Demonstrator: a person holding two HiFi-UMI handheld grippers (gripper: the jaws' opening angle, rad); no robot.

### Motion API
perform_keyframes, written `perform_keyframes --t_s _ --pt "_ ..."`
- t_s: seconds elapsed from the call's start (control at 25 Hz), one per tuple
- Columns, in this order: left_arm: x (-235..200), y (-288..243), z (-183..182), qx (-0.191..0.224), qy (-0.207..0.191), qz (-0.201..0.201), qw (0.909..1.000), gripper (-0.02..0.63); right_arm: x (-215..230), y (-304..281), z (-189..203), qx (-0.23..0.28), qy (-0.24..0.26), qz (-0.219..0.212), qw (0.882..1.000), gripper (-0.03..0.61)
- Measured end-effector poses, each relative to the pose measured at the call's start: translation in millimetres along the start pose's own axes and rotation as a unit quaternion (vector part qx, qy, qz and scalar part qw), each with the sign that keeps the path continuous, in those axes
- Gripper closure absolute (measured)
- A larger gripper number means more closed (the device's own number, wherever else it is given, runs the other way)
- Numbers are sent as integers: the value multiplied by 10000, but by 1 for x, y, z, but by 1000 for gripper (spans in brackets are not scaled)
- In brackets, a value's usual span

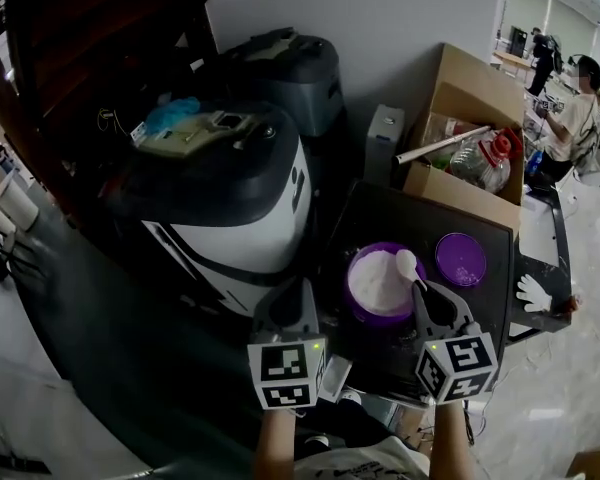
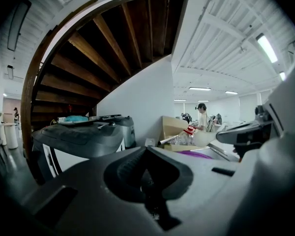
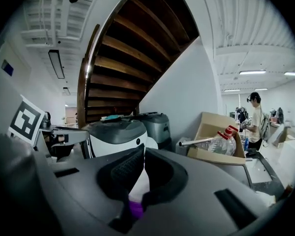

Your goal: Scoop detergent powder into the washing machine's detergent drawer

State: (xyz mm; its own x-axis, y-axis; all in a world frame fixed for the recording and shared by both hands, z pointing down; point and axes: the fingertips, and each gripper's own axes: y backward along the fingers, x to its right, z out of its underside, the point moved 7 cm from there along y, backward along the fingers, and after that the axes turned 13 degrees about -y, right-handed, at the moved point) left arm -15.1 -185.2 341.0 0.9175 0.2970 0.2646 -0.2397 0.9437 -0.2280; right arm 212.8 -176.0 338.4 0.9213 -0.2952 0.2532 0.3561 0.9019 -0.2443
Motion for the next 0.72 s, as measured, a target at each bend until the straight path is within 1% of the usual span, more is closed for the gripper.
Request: perform_keyframes --t_s 0.2,0.36,0.52,0.72 --pt "5 -18 4 -160 24 -78 9998 612 15 -19 -1 -429 93 -224 9988 560" --pt "8 -28 6 -260 47 -141 9996 612 26 -31 -2 -815 153 -420 9957 560" --pt "8 -36 9 -351 -13 -168 9992 612 26 -43 -2 -1218 389 -655 9896 560" --pt "13 -44 12 -475 -46 -131 9988 612 29 -56 0 -1722 681 -821 9793 560"
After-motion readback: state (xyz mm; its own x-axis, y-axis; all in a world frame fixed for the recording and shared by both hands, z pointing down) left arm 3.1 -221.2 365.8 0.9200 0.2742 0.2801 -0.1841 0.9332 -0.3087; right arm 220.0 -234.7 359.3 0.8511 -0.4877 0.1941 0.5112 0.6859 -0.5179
